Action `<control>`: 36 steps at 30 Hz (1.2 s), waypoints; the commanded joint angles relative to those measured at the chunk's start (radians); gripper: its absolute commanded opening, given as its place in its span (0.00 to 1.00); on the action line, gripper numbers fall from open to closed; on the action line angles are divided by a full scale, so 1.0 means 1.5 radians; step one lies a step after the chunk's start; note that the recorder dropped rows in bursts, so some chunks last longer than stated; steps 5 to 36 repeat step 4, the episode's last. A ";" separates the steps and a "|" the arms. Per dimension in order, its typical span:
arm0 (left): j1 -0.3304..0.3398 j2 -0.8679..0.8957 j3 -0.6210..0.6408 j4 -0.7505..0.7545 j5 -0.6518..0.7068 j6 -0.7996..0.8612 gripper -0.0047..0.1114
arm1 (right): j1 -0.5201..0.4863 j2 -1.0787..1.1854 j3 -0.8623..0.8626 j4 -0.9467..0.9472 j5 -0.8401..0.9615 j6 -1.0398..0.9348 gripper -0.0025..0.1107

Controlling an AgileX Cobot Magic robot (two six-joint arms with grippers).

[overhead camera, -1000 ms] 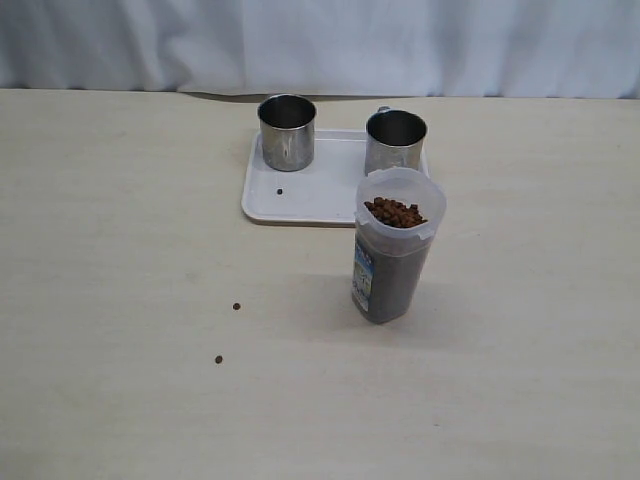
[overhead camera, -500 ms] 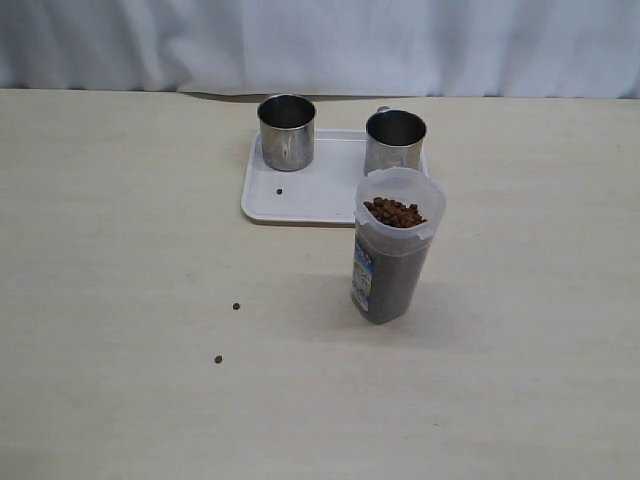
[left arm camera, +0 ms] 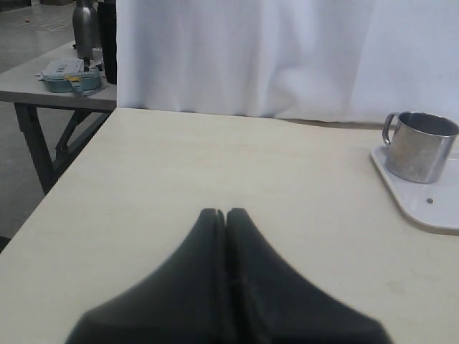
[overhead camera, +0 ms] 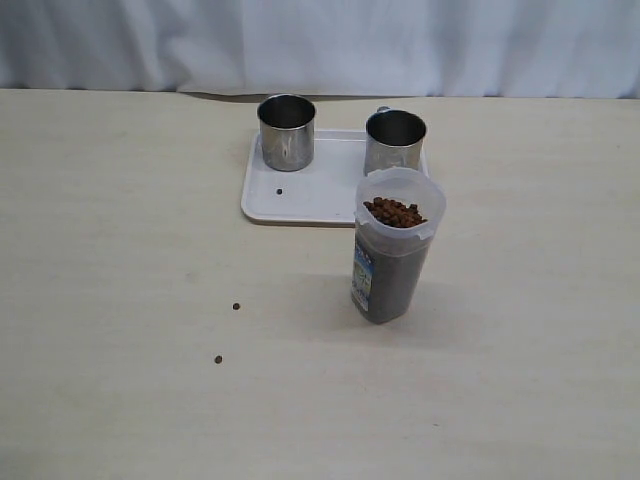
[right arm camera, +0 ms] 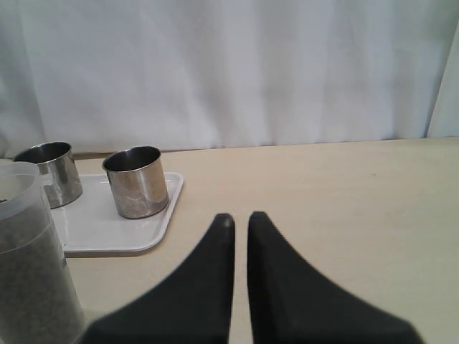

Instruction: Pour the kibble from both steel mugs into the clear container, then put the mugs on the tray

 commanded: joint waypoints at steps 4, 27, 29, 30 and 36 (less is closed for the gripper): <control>-0.006 -0.002 0.002 0.002 -0.005 0.001 0.04 | 0.001 -0.003 0.003 0.002 0.000 -0.007 0.07; -0.006 -0.002 0.002 0.002 -0.005 0.001 0.04 | 0.001 -0.003 0.003 0.002 0.000 -0.007 0.07; -0.006 -0.002 0.002 0.002 -0.005 0.001 0.04 | 0.001 -0.003 0.003 0.002 0.000 -0.007 0.07; -0.006 -0.002 0.002 0.002 -0.005 0.001 0.04 | 0.001 -0.003 0.003 0.002 0.000 -0.007 0.07; -0.006 -0.002 0.002 0.002 -0.005 0.001 0.04 | 0.001 -0.003 0.003 0.002 0.000 -0.007 0.07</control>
